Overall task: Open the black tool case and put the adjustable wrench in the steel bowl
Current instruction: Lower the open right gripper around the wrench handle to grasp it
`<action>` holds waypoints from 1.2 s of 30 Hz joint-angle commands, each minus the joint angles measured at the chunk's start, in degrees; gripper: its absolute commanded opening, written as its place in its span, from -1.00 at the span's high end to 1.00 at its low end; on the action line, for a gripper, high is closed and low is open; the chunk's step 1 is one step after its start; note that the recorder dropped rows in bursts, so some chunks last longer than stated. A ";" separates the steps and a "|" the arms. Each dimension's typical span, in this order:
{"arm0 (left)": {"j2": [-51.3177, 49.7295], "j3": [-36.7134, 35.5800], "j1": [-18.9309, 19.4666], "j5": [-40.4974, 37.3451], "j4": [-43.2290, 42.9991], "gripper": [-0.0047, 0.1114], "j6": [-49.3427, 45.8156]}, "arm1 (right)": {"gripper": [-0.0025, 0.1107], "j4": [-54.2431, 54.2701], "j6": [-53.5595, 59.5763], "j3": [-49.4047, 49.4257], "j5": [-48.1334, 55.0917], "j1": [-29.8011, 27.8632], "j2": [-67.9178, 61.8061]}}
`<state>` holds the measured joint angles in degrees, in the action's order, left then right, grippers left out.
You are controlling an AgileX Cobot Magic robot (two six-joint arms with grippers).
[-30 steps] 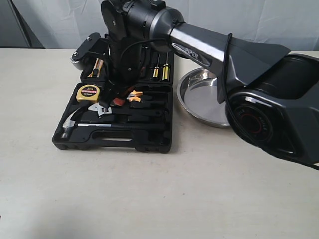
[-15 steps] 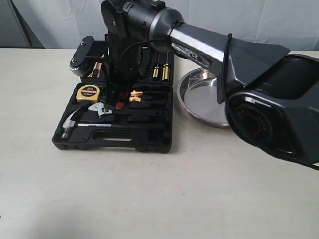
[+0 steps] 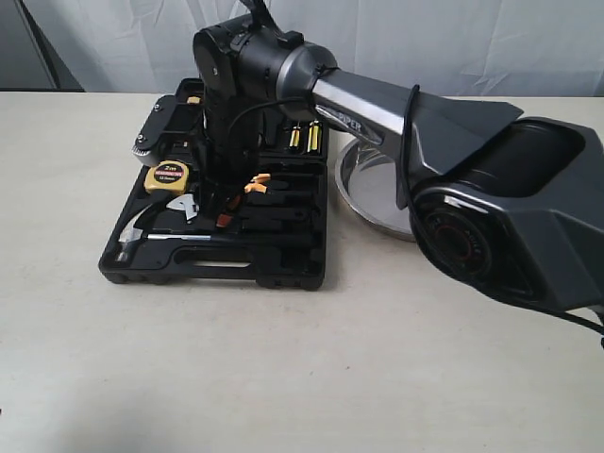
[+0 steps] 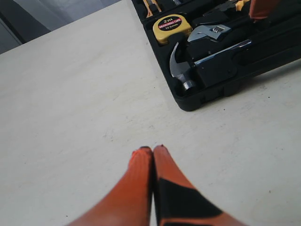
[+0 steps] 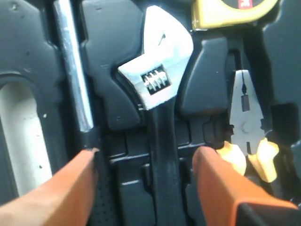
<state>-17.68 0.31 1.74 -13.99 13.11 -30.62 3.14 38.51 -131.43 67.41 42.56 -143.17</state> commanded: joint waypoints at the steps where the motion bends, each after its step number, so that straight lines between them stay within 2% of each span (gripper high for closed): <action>1: 0.35 -0.31 -0.31 0.68 0.46 0.92 0.00 | -0.08 -0.02 0.55 -0.20 -1.23 -0.23 -0.50; 15: 0.35 -0.31 -0.31 0.68 0.46 0.92 0.00 | -0.08 -5.11 1.98 -0.20 -3.12 -0.23 -0.50; 24: 1.07 -0.31 -2.33 0.94 1.44 0.92 0.00 | -0.08 -4.30 2.31 -0.20 -3.67 -0.23 -0.50; 36: 1.98 -0.31 -2.97 1.07 2.44 0.92 0.00 | -0.08 -3.65 4.90 -0.20 -3.76 -0.23 -0.50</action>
<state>-16.19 0.31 -0.64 -13.48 14.74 -30.62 -0.94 42.21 -131.43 63.83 42.56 -143.76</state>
